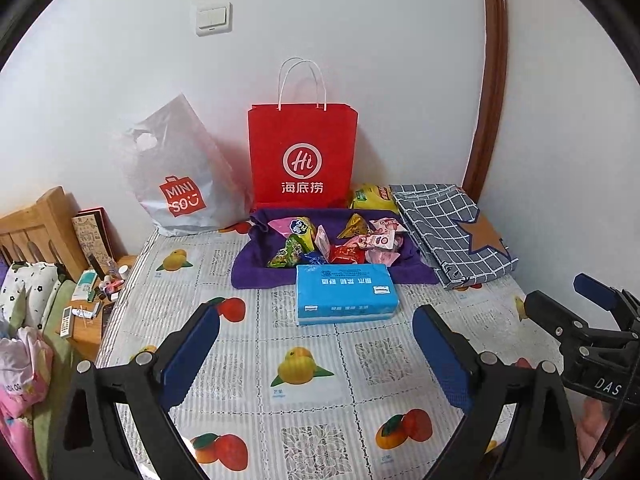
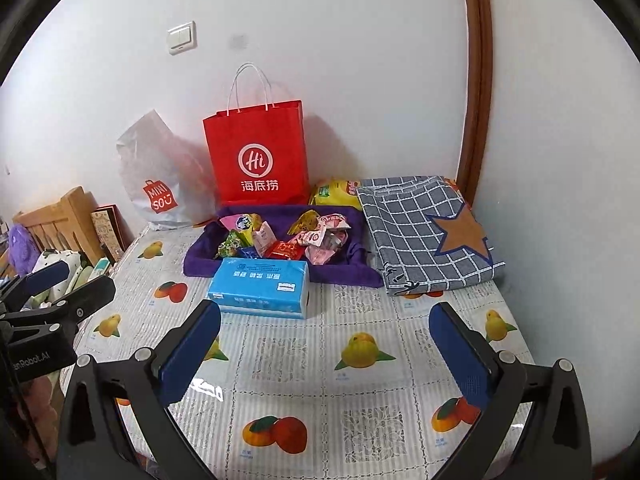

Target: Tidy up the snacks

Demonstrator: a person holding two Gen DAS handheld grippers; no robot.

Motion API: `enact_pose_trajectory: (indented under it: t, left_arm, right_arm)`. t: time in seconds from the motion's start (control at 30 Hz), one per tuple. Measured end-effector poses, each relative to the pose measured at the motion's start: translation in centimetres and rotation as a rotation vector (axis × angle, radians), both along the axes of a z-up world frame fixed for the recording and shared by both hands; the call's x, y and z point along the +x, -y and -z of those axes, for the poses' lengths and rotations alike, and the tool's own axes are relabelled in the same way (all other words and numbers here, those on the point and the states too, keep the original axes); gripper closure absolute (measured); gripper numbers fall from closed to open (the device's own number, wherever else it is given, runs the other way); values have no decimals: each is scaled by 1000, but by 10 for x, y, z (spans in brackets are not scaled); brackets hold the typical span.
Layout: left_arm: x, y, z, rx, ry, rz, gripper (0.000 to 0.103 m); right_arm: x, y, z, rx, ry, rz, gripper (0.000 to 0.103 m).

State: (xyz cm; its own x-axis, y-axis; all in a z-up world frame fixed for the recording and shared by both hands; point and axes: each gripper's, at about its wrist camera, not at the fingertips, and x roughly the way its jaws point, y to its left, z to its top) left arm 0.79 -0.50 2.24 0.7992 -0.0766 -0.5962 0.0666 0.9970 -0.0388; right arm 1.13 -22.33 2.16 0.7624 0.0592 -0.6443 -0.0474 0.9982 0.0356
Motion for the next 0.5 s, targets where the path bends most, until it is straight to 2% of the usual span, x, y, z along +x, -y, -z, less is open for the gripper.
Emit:
enact_pose_trajectory:
  t: [0.5]
  left_arm:
    - [-3, 2, -3, 5, 10, -7, 5]
  right_arm:
    - [-6, -3, -2, 2, 12, -6, 1]
